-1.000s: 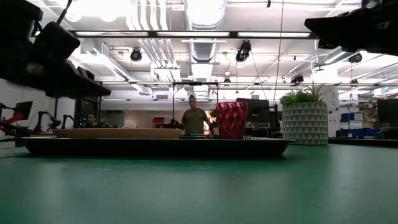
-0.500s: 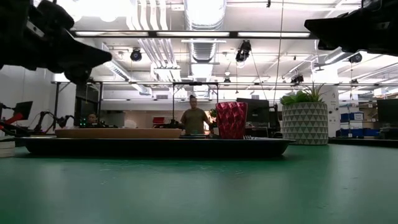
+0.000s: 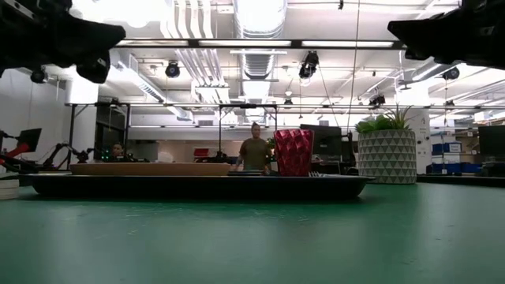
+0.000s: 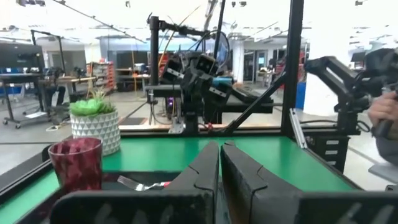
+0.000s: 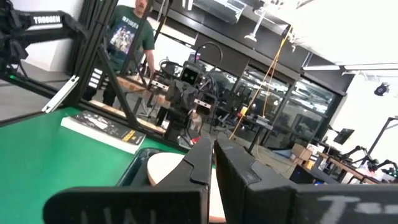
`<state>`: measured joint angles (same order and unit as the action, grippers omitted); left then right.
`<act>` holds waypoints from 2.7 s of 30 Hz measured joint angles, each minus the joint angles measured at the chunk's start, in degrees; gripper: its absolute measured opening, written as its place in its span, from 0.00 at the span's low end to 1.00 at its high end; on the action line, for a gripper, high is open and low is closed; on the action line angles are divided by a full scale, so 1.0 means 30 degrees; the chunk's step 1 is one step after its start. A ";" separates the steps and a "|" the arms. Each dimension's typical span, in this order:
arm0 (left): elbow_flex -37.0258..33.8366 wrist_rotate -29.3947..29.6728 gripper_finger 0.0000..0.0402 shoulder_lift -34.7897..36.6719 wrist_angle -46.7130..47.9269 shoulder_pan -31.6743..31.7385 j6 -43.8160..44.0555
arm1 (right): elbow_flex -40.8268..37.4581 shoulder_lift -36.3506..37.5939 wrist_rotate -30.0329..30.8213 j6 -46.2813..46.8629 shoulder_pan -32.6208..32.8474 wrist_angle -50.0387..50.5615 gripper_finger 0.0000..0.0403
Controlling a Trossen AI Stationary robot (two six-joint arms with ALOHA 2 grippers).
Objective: Pick and place plate/cup/fork/spoon on tray
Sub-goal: Return to Home Position
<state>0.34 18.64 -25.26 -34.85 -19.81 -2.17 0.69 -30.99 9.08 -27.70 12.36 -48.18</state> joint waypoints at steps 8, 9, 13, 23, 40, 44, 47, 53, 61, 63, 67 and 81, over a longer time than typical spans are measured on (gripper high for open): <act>-0.0008 -0.0008 0.00 0.3657 0.3069 0.0007 -0.0703 | -0.0007 0.2266 -0.0002 0.0614 0.0000 0.2400 0.02; -0.0010 -0.0008 0.00 0.4034 0.3262 0.0007 -0.0904 | -0.0007 0.2686 -0.0007 0.0745 0.0000 0.2855 0.02; -0.0016 -0.0009 0.00 0.5382 0.4708 0.0007 -0.1043 | -0.0009 0.4469 -0.0022 0.0962 0.0000 0.4511 0.02; -0.0030 -0.0066 0.00 0.8138 0.7175 0.0007 -0.1414 | -0.0022 0.9401 -0.0023 0.0782 0.0000 0.7974 0.02; 0.0006 -0.0037 0.00 0.8142 0.8100 0.0007 -0.1461 | -0.0007 1.0144 0.0657 0.1525 -0.0007 1.0526 0.02; 0.0000 -0.0030 0.00 0.7771 0.8071 0.0007 -0.1445 | -0.0007 0.9906 0.0673 0.2755 -0.0007 1.0532 0.02; -0.0001 -0.0023 0.00 0.7453 0.8090 0.0000 -0.1436 | -0.0007 0.9743 0.0670 0.3019 -0.0007 1.0550 0.02; 0.0005 -0.0016 0.00 0.6887 0.8086 0.0000 -0.1429 | -0.0002 0.9648 0.0664 0.3287 -0.0007 1.0562 0.02; 0.0006 -0.0001 0.00 0.6106 0.8086 0.0000 -0.1429 | 0.0000 0.9648 0.0663 0.3388 -0.0007 1.0561 0.02; 0.0006 0.0005 0.00 0.5896 0.8086 0.0000 -0.1429 | 0.0000 0.9648 0.0663 0.3388 -0.0007 1.0562 0.02; 0.0006 0.0006 0.00 0.5445 0.8080 0.0000 -0.1427 | 0.0000 0.9648 0.0660 0.3388 -0.0007 1.0562 0.02; 0.0006 0.0006 0.00 0.3892 0.8078 0.0000 -0.1428 | 0.0000 0.9648 0.0655 0.3388 -0.0007 1.0562 0.02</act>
<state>0.36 18.65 -13.58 -10.61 -19.81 -6.46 0.69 -2.04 11.05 -17.54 12.34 -16.49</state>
